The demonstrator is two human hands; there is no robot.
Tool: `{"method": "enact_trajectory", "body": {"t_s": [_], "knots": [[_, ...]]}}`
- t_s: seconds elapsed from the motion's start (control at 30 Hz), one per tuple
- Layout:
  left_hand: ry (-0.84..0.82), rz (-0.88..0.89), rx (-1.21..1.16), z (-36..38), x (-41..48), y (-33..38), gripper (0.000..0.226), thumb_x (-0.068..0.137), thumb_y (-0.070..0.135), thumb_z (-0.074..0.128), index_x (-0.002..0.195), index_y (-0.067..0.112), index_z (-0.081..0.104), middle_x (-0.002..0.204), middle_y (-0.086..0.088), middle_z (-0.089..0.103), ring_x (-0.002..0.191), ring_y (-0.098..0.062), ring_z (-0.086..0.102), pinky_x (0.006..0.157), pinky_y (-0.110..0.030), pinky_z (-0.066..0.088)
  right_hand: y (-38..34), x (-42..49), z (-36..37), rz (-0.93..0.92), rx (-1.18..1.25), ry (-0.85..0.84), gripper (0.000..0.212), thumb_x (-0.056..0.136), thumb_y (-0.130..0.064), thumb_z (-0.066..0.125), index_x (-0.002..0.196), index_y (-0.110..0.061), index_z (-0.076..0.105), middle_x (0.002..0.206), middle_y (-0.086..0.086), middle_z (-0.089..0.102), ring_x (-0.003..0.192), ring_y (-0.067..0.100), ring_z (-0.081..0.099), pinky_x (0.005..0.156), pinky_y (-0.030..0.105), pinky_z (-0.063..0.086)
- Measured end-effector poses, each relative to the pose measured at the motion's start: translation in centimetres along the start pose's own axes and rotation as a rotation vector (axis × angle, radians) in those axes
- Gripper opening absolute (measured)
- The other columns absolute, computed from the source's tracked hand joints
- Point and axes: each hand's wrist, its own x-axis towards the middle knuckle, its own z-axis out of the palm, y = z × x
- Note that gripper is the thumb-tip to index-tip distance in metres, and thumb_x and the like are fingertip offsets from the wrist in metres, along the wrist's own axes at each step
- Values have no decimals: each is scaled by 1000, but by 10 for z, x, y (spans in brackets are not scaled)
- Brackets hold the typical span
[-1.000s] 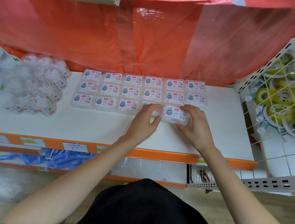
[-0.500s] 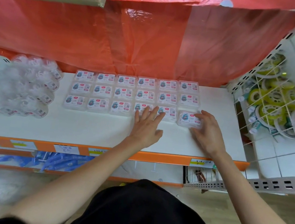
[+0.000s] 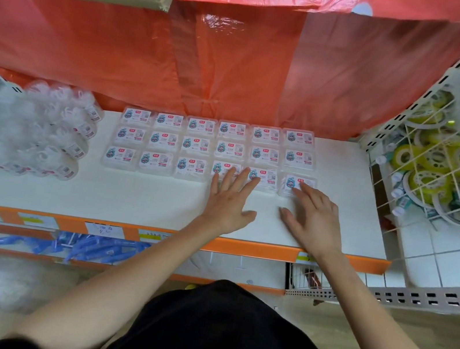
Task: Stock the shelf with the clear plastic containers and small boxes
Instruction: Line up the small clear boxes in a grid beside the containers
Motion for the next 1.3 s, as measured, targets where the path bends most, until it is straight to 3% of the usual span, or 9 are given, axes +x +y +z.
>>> {"method": "enact_trajectory", "body": {"t_s": [0.43,0.73,1.03,1.3], "knots": [[-17,-5,18,-5,-1,3,75,95,45,49,156,29,8,164,2,-7,149,-26,-14,118,-51,-11,-9,12,-6,33,-7,-71,68,90,-60,40,145,-20,44,158,2,34,143,24,30,115,42,20],[77,-29,-28,-22,-7,10,75,94,38,54,156,21,14,164,-4,-3,150,-24,-9,118,-39,-7,-34,12,-6,-52,143,21,53,93,-43,52,138,-16,51,152,7,41,141,26,34,112,39,22],[215,-190,44,-37,-66,-63,79,95,41,51,156,17,6,163,-10,-7,150,-27,-8,119,-38,-4,-130,18,6,-220,189,-24,50,92,-30,62,138,-15,50,152,9,41,139,30,37,112,45,28],[373,-334,-1,-71,-164,-180,78,94,40,54,155,14,13,163,-12,-1,150,-27,-3,118,-41,3,-274,22,32,-328,173,-14,49,92,-28,63,137,-12,53,151,12,42,138,34,37,111,47,29]]}}
